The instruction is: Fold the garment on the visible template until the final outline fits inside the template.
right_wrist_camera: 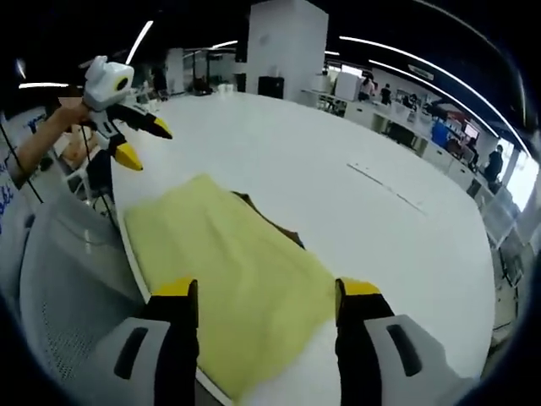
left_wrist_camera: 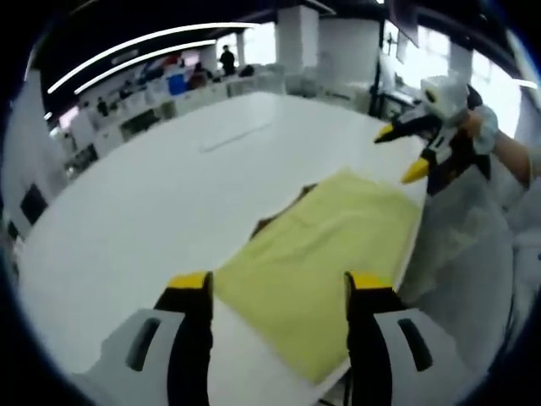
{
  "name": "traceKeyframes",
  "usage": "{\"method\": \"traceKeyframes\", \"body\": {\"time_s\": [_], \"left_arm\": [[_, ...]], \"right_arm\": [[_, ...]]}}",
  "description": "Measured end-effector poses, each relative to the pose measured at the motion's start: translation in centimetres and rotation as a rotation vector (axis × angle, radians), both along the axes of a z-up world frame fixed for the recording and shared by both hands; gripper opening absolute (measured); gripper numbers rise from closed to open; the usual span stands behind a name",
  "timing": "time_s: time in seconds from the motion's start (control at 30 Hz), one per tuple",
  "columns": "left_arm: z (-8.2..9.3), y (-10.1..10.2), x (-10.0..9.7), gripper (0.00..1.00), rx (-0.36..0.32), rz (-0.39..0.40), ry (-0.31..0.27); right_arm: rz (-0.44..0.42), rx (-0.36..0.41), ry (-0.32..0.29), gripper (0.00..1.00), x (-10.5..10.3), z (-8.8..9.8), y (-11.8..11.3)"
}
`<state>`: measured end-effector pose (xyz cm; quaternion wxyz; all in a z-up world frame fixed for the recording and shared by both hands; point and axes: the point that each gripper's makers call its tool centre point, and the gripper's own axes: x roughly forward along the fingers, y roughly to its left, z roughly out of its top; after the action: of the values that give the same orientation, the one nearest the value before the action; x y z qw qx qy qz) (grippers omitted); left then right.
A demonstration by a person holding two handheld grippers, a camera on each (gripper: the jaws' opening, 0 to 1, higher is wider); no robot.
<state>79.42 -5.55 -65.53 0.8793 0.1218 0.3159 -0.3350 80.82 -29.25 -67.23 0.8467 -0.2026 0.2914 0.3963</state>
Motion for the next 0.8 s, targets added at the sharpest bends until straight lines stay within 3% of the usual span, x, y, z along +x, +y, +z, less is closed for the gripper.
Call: {"method": "traceKeyframes", "body": {"time_s": [0.1, 0.2, 0.47, 0.8], "left_arm": [[0.9, -0.2, -0.6, 0.68, 0.013, -0.013, -0.034], [1.1, -0.2, -1.1, 0.67, 0.017, -0.019, -0.027], [1.5, 0.4, -1.9, 0.84, 0.037, 0.002, -0.042], [2.8, -0.1, -3.8, 0.99, 0.060, -0.037, -0.061]], "right_arm": [[0.001, 0.011, -0.018, 0.72, -0.7, 0.8, 0.3], [0.009, 0.005, -0.034, 0.79, -1.3, 1.4, 0.2], [0.034, -0.003, -0.078, 0.83, -2.9, 3.3, 0.0], [0.015, -0.021, -0.097, 0.94, -3.8, 4.3, -0.9]]}}
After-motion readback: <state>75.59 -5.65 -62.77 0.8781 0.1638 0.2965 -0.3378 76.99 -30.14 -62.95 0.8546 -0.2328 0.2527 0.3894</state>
